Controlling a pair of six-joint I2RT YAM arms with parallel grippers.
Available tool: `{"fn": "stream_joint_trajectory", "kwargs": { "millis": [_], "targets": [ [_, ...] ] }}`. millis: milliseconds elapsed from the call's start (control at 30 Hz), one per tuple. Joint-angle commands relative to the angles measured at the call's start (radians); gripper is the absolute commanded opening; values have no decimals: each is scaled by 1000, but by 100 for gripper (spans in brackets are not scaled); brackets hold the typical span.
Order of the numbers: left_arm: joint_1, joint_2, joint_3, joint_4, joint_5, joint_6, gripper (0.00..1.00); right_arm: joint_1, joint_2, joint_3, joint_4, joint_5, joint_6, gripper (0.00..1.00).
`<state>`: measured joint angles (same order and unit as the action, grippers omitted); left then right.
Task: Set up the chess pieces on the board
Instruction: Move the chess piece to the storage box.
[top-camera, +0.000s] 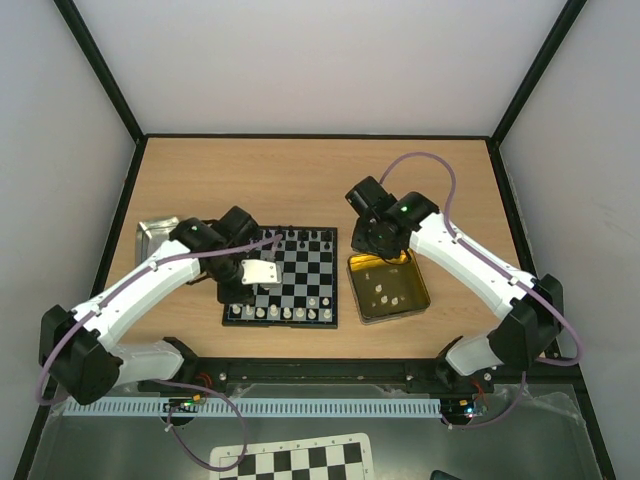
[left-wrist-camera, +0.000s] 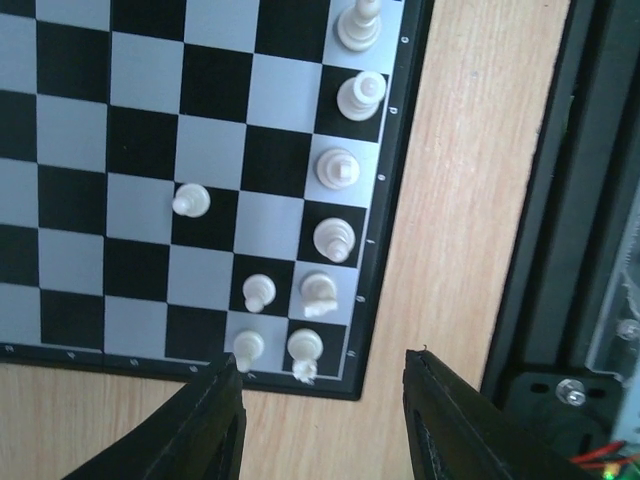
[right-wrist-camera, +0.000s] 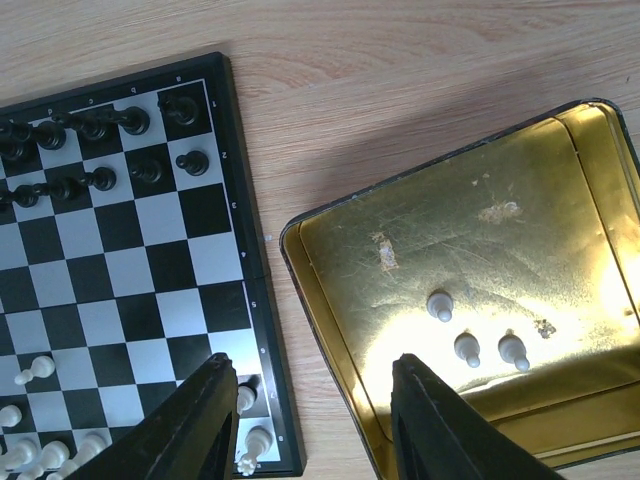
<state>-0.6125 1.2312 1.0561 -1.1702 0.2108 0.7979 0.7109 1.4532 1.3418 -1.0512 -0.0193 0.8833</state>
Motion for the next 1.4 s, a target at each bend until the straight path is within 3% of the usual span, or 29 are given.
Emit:
{"fn": "stream_joint_trajectory", "kwargs": {
  "millis": [0, 767, 1367],
  "targets": [
    [-5, 20, -48, 130, 4, 73, 45, -3, -32, -24, 17, 13, 36, 41],
    [34, 211, -124, 383, -17, 141, 24, -16, 3, -21, 6, 12, 4, 40],
    [51, 264, -162, 476, -31, 133, 24, -30, 6, -14, -2, 13, -12, 40]
  ]
}}
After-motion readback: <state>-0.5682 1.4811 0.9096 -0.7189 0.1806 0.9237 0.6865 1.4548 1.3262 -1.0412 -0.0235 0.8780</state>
